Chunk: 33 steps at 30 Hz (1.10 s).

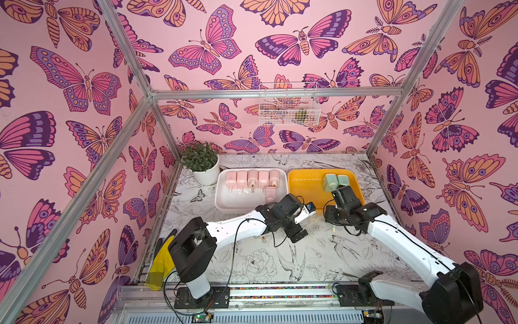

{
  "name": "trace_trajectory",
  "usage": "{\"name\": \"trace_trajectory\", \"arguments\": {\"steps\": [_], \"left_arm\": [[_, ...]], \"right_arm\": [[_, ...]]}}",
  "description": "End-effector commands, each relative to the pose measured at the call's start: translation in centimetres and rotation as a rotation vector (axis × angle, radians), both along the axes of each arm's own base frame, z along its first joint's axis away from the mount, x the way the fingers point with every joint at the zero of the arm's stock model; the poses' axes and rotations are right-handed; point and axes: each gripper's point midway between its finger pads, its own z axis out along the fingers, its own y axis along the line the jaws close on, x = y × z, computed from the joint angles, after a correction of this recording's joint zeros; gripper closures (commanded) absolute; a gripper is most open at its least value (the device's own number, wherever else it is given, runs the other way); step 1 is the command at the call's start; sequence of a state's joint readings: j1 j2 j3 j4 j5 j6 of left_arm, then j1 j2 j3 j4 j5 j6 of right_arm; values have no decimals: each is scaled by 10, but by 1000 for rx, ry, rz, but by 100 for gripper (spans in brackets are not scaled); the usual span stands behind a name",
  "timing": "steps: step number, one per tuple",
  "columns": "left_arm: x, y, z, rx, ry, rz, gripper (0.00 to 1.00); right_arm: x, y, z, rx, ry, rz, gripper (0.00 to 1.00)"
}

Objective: Place the pencil sharpeners by color into the storage box
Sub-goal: Pick up the pencil sharpener from the center of the board, then place the pencil sharpener in the storage box.

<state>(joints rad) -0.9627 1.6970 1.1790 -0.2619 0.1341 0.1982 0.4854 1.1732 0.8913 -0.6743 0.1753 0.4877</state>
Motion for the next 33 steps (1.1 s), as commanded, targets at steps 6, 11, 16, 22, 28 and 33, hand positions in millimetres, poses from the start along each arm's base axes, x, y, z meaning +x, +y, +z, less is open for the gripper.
{"name": "trace_trajectory", "arguments": {"steps": [6,11,16,22,28,33], "left_arm": [[1,-2,5,-10,-8,8,0],[3,-1,7,-11,-12,19,0],[4,-2,8,-13,-14,29,0],[12,0,10,-10,-38,71,0],[26,2,15,-52,-68,171,0],[28,-2,22,-101,-71,189,0]], "right_arm": [[58,20,70,11,-210,60,100],[95,38,79,-31,-211,131,100],[131,46,72,-72,-206,165,100],[169,38,36,-84,-124,154,100],[202,25,16,-193,-45,149,100],[217,29,-3,-214,25,178,100]]}}
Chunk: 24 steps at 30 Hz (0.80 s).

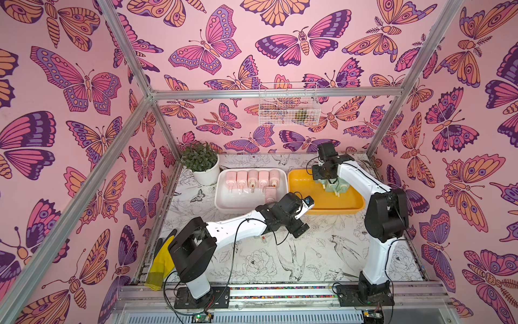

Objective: Place the pencil sharpeners by color into the storage box
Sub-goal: Place the pencil sharpener in the storage box.

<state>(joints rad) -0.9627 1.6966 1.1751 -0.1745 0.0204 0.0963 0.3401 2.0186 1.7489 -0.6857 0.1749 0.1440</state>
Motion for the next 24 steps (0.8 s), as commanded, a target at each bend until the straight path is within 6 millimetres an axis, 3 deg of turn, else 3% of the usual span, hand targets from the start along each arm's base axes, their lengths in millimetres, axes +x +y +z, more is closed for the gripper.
{"name": "trace_trajectory", "arguments": {"steps": [1,14,24], "left_arm": [[4,0,10,-54,-22,46,0],[15,4,20,-120,-78,128,0],[17,5,18,-112,-82,134,0]], "right_arm": [[2,-2,-4,-43,45,29,100],[15,-4,-30,-74,111,-24,100],[8,-13,-44,-117,204,-89,84]]}}
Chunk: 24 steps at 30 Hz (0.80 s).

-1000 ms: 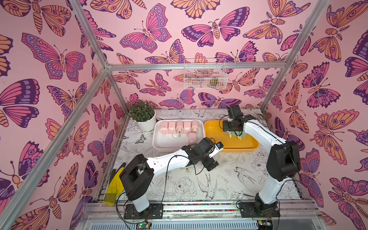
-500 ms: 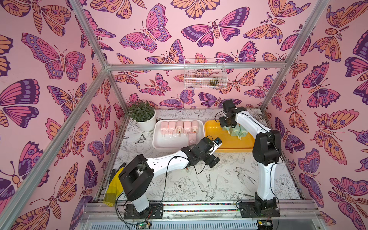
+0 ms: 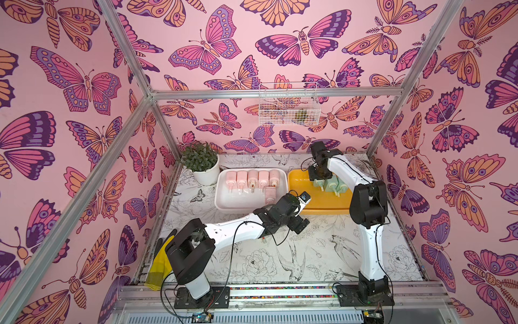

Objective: Place the pencil sharpeners by color into the storage box
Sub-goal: Place the pencil sharpener in the storage box.

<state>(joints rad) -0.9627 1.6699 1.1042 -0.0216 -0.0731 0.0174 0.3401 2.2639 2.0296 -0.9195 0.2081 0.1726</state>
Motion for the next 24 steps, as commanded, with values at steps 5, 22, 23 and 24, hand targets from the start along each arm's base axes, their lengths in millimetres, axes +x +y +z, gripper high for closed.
{"name": "trace_trajectory", "arguments": {"steps": [5,22,23,24], "left_arm": [[-1,2,8,-23,-18,12,0],[0,3,6,-14,-22,10,0],[0,3,6,-13,-22,10,0],[0,3,6,-12,-23,11,0]], "right_arm": [[-2,-11,-1,-37,24,-61,74],[-2,-7,-11,-14,41,-83,50],[-2,-8,-12,-16,42,-84,49],[-2,-8,-12,-19,44,-85,46]]}}
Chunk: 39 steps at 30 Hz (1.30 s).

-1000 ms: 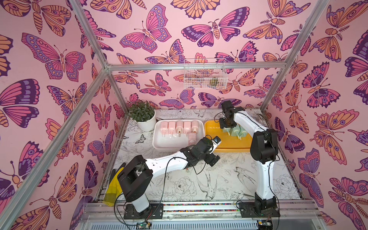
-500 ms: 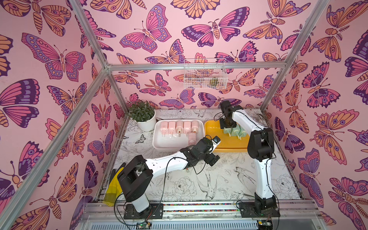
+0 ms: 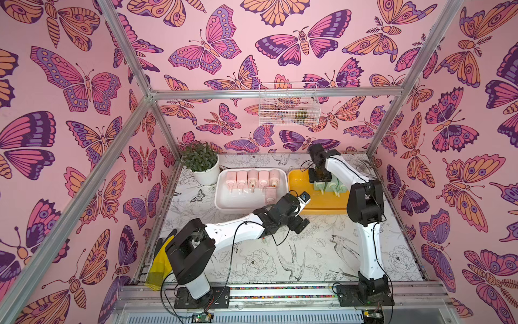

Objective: Place the pencil sharpeners by color into the storage box
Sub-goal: Place the pencil sharpener in the storage box.

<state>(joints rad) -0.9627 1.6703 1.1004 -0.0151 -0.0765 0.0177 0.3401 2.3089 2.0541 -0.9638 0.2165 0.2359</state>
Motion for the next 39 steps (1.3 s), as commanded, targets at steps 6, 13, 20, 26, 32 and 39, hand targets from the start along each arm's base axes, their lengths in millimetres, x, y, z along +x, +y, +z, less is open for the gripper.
{"name": "trace_trajectory", "arguments": {"steps": [6,13,20,26,32,39], "left_arm": [[-1,3,5,-12,-16,12,0],[-1,3,5,-13,-13,15,0],[-1,4,4,-11,-14,15,0],[-1,4,4,-11,-13,17,0],[1,7,7,-20,-28,34,0],[9,29,23,-7,-51,150,0]], "right_arm": [[2,-4,9,-7,-14,-21,35],[3,-1,21,15,-42,-20,26],[1,3,33,32,-65,-16,28],[1,7,66,-39,-187,-12,27],[-2,32,79,7,-249,34,29],[-16,63,90,203,-315,63,26]]}}
